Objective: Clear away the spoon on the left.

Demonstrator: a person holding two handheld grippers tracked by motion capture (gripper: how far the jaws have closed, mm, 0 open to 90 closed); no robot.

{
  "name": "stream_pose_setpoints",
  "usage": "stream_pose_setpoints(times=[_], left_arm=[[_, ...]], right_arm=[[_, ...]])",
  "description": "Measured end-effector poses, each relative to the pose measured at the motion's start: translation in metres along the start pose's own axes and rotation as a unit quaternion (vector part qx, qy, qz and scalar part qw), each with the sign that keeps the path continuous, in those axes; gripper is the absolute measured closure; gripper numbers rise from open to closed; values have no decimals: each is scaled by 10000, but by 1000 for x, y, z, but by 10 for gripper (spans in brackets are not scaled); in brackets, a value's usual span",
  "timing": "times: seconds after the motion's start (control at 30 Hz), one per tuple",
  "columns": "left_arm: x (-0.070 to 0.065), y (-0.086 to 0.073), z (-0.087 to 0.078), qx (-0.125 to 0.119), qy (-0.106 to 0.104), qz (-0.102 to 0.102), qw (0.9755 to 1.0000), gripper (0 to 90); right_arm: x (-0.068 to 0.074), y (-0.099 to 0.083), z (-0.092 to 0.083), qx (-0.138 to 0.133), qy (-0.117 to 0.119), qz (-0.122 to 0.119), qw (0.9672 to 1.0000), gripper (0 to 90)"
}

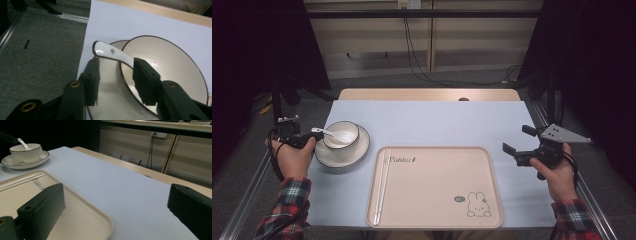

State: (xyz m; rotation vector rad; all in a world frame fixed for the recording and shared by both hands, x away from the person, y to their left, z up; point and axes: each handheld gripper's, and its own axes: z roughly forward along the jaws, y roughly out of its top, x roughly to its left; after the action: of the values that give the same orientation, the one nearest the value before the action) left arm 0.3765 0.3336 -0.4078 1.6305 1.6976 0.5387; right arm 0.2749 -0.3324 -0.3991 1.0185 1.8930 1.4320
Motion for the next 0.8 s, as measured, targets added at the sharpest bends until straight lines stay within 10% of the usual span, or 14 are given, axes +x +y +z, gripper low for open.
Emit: stream_pose_setpoints(times=[0.5, 0.8], left_arm=[[0, -1, 28, -136, -99, -403, 9990, 433], [-3, -2, 31, -210, -19, -374, 9991, 550]], right_arm=[[1, -2, 3, 113, 10, -84, 9999, 4], [1, -2, 2, 113, -20, -94, 9999, 4]])
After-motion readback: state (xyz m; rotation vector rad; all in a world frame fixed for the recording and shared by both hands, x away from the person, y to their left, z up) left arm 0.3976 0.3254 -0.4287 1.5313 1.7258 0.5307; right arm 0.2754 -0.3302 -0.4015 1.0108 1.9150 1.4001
